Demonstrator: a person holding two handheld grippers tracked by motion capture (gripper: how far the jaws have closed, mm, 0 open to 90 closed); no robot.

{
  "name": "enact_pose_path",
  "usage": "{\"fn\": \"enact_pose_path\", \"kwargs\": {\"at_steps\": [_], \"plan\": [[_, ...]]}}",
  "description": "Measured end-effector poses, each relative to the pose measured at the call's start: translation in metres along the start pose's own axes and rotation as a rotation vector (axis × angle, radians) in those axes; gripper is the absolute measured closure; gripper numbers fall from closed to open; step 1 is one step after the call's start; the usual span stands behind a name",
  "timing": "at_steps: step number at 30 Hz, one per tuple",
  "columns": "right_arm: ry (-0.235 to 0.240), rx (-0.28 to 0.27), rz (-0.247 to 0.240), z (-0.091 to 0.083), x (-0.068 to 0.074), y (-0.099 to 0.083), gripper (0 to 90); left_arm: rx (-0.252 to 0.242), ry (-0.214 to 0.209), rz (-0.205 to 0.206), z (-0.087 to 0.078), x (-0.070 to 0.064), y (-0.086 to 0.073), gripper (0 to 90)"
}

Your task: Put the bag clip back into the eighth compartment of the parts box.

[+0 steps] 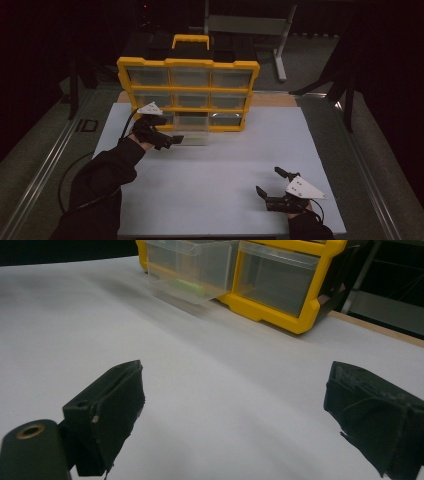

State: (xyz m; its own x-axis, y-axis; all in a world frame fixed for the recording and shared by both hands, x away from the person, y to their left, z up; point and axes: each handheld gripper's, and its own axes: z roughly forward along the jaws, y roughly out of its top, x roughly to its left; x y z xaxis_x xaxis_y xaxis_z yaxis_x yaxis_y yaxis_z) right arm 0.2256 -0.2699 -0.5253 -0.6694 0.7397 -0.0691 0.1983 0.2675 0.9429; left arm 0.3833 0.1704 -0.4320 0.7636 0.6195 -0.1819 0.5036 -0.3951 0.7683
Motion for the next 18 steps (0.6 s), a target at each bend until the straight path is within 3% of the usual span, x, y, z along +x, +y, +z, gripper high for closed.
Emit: {"fn": "enact_pose_path", "kwargs": {"at_steps": [10, 18], "plan": [[0.002, 0.0, 0.001, 0.001, 0.001, 0.0, 9.1, -0.03, -0.003, -0.025, -0.017, -0.003, -0.018, 0.0], [0.003, 0.002, -0.003, 0.001, 0.001, 0.0, 9.1, -0.037, 0.012, -0.05, -0.029, -0.005, -0.042, 0.0]]}}
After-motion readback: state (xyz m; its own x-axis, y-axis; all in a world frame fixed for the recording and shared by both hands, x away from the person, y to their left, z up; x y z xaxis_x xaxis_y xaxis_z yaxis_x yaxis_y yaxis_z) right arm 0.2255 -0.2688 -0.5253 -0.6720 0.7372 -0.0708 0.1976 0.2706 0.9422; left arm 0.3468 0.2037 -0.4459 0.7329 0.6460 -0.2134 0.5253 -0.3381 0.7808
